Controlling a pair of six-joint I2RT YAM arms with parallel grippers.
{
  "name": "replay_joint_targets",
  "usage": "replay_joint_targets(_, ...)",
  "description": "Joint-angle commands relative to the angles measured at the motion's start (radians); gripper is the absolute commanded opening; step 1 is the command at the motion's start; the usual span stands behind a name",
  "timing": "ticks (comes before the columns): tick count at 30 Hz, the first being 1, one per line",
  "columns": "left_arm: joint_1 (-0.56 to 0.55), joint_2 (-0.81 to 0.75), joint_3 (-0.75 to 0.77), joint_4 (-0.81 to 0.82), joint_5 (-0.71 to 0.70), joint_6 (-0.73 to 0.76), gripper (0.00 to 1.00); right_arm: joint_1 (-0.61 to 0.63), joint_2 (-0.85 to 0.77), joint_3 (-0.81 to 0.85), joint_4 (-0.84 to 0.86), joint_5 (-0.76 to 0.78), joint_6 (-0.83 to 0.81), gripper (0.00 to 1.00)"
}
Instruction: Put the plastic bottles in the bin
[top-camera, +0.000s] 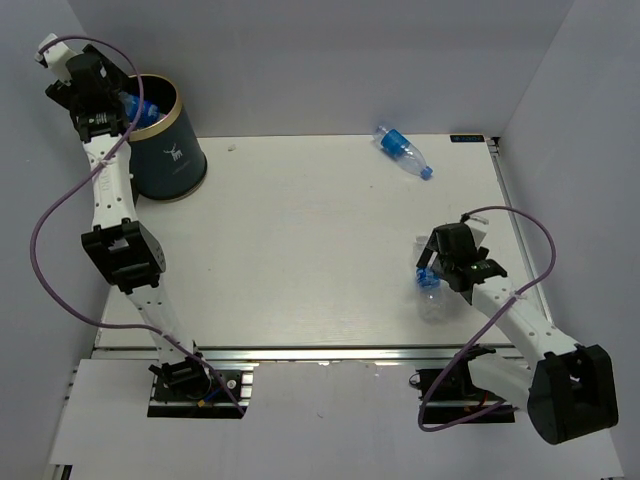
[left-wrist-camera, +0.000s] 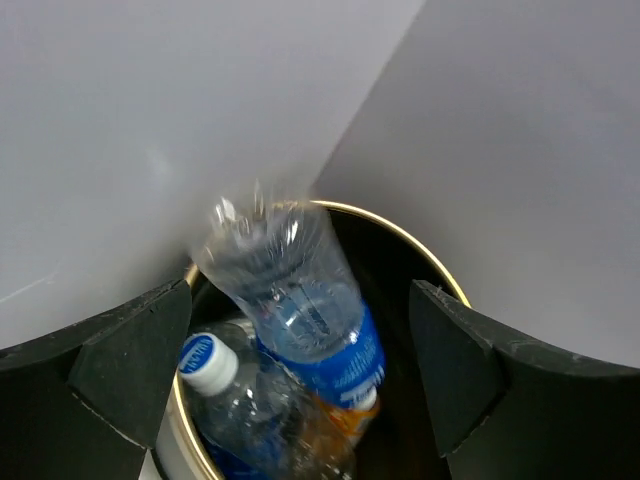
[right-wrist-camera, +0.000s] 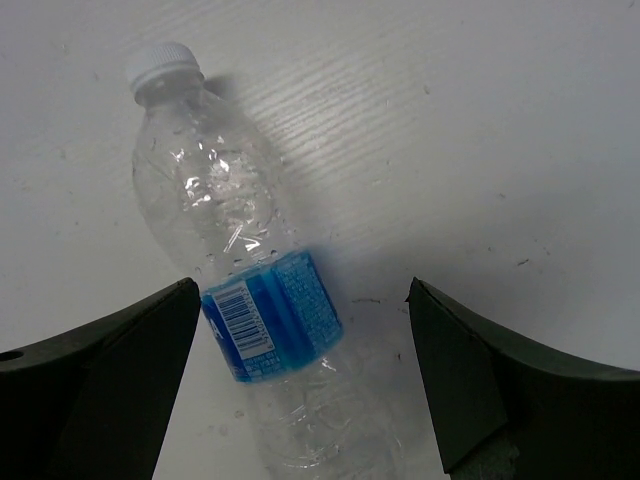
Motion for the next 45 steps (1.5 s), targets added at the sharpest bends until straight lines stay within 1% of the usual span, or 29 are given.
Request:
replay_joint_targets(1,-0.004,-0.129,0.032,-0.007,0.059,0.006,0.98,-0.018,0.037,-0.021,0.002,-0.111,0.006,0.89)
replay_joint_targets(5,-0.007,-0.193,0.040,-0.080,0.146,-0.032,0.98,-0.018,0.097,-0.051,0.045,-0.221,-0.023,0.88)
replay_joint_targets(6,-0.009,-0.208,0.034,-0.091,0.205,-0.043,0.98,-0.018,0.110,-0.056,0.056,-0.246,-0.026,0.87)
replay_joint_targets(8,-0.036,-0.247,-0.006,-0.115,0.261,-0.060,0.98,-0.018,0.121,-0.067,0.090,-0.269,-0.028,0.82)
replay_joint_targets(9,-0.056,-0.294,-0.033,-0.119,0.276,-0.061,0.98,-0.018,0.127,-0.067,0.104,-0.300,-0.031,0.79)
replay_joint_targets(11,-0.143,-0.349,-0.150,-0.116,0.304,-0.034,0.98,-0.018,0.127,-0.070,0.140,-0.329,-0.051,0.66)
replay_joint_targets(12,-0.183,-0.406,-0.199,-0.113,0.296,-0.025,0.98,-0.018,0.126,-0.068,0.159,-0.381,-0.068,0.58)
replay_joint_targets(13,-0.262,-0.441,-0.260,-0.100,0.287,-0.016,0.98,-0.018,0.126,-0.067,0.183,-0.430,-0.097,0.53)
replay_joint_targets(14,-0.309,-0.480,-0.425,-0.032,0.301,0.007,0.98,-0.017,0.124,-0.061,0.241,-0.489,-0.182,0.46)
replay_joint_targets(15,-0.346,-0.553,-0.516,0.011,0.319,0.011,0.98,-0.014,0.123,-0.056,0.263,-0.605,-0.209,0.40)
replay_joint_targets(16,-0.392,-0.586,-0.602,0.045,0.370,0.002,0.98,-0.002,0.120,-0.050,0.281,-0.651,-0.226,0.32)
replay_joint_targets(17,-0.407,-0.612,-0.750,0.097,0.399,-0.035,0.98,0.012,0.117,-0.039,0.317,-0.685,-0.250,0.29)
replay_joint_targets(19,-0.459,-0.671,-0.869,0.119,0.460,-0.078,0.98,0.075,0.101,-0.025,0.350,-0.697,-0.292,0.22)
replay_joint_targets(20,-0.482,-0.692,-0.978,0.148,0.467,-0.124,0.98,0.098,0.097,-0.007,0.378,-0.696,-0.307,0.22)
replay_joint_targets(21,-0.540,-0.715,-1.032,0.177,0.470,-0.137,0.98,0.115,0.097,0.007,0.398,-0.706,-0.322,0.22)
replay_joint_targets(23,-0.608,-0.776,-1.116,0.260,0.473,-0.166,0.98,0.146,0.106,0.039,0.418,-0.746,-0.328,0.21)
replay_joint_targets(24,-0.678,-0.790,-1.174,0.280,0.479,-0.164,0.98,0.150,0.123,0.068,0.449,-0.802,-0.327,0.22)
replay_joint_targets(26,-0.739,-0.817,-1.216,0.303,0.487,-0.164,0.98,0.173,0.149,0.100,0.482,-0.846,-0.312,0.21)
replay_joint_targets(27,-0.783,-0.824,-1.254,0.314,0.481,-0.169,0.98,0.207,0.179,0.141,0.504,-0.878,-0.310,0.20)
replay_joint_targets(29,-0.811,-0.824,-1.279,0.325,0.458,-0.202,0.98,0.250,0.234,0.180,0.525,-0.889,-0.313,0.20)
replay_joint_targets(30,-0.826,-0.819,-1.290,0.326,0.453,-0.206,0.98,0.280,0.254,0.227,0.529,-0.907,-0.316,0.20)
replay_joint_targets(33,-0.842,-0.790,-1.288,0.315,0.451,-0.241,0.98,0.307,0.331,0.313,0.529,-0.938,-0.287,0.20)
replay_joint_targets(35,-0.848,-0.788,-1.311,0.338,0.454,-0.279,0.98,0.313,0.369,0.346,0.536,-0.940,-0.255,0.20)
replay_joint_targets(37,-0.855,-0.791,-1.350,0.407,0.451,-0.310,0.98,0.325,0.385,0.376,0.571,-0.953,-0.232,0.20)
replay_joint_targets(41,-0.857,-0.776,-1.353,0.411,0.427,-0.322,0.98,0.342,0.397,0.398,0.640,-1.024,-0.201,0.20)
replay_joint_targets(42,-0.857,-0.767,-1.350,0.408,0.424,-0.322,0.95,0.344,0.396,0.401,0.644,-1.036,-0.201,0.22)
replay_joint_targets(43,-0.857,-0.767,-1.348,0.414,0.424,-0.321,0.90,0.345,0.394,0.403,0.648,-1.045,-0.201,0.23)
replay_joint_targets(44,-0.857,-0.767,-1.350,0.418,0.424,-0.321,0.73,0.347,0.391,0.398,0.657,-1.053,-0.198,0.25)
replay_joint_targets(45,-0.857,-0.768,-1.351,0.424,0.424,-0.321,0.63,0.347,0.390,0.394,0.659,-1.055,-0.198,0.33)
